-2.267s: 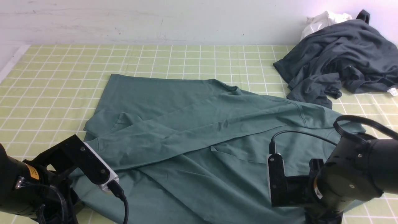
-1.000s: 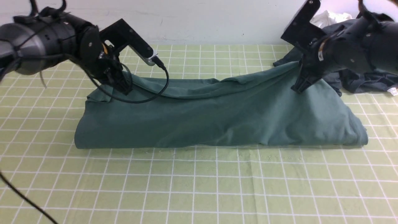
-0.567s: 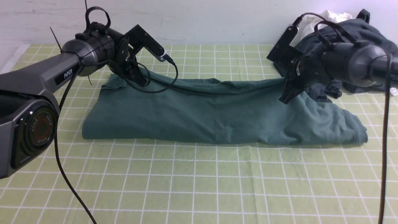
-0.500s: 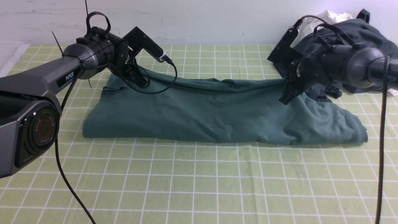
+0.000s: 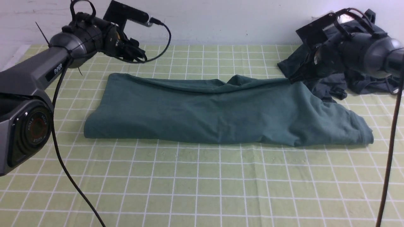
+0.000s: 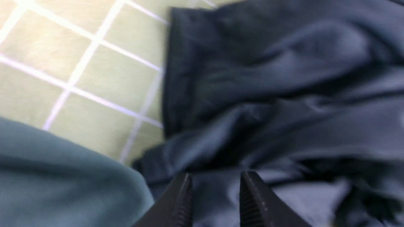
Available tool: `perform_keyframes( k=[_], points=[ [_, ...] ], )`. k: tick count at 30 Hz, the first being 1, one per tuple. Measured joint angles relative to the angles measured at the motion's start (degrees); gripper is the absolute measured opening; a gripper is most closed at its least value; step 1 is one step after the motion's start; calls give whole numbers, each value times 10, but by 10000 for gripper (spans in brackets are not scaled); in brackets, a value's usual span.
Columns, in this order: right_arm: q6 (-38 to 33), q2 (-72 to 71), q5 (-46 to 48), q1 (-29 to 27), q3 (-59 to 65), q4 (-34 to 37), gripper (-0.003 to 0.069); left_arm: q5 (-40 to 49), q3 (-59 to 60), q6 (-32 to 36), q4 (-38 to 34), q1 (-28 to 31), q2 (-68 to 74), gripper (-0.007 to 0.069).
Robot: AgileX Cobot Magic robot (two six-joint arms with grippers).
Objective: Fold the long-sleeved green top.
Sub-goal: Use both arms to drag the lower edge of the fabric forward and fold it over the upper edge
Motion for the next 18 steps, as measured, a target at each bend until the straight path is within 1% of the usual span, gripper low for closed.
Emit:
perform_keyframes(
  k=[2, 4, 5, 6, 7, 8, 10, 12, 14, 15, 17, 18],
  points=[
    [-27, -21, 47, 8, -15, 36, 198, 71, -14, 9, -71, 0, -19, 366],
    [-78, -33, 70, 12, -19, 97, 165, 110, -17, 38, -154, 0, -21, 262],
    [-84, -33, 76, 12, -20, 104, 160, 114, -17, 47, -154, 0, -21, 248],
    [-138, -36, 94, 13, -21, 156, 122, 141, -17, 90, -226, -2, -12, 156],
    [-187, -35, 121, 13, -21, 221, 84, 160, -18, 137, -302, -7, 0, 76],
    [-228, -33, 139, 13, -21, 259, 51, 165, -18, 172, -334, -10, 10, 47],
    [-299, -21, 184, 13, -21, 341, 7, 169, -18, 266, -439, -25, 40, 10],
    [-340, -7, 222, 13, -21, 398, -6, 159, -18, 326, -507, -37, 68, -1],
    [-372, 9, 249, 13, -21, 435, -13, 135, -18, 379, -556, -48, 90, -4],
    [-379, 16, 263, 13, -21, 450, -14, 100, -18, 420, -594, -56, 105, -4],
    [-386, 22, 282, 13, -21, 464, -14, 30, -18, 462, -625, -63, 114, -4],
    [-387, 22, 282, 13, -21, 465, -14, 23, -18, 468, -627, -64, 116, -4]
  ],
)
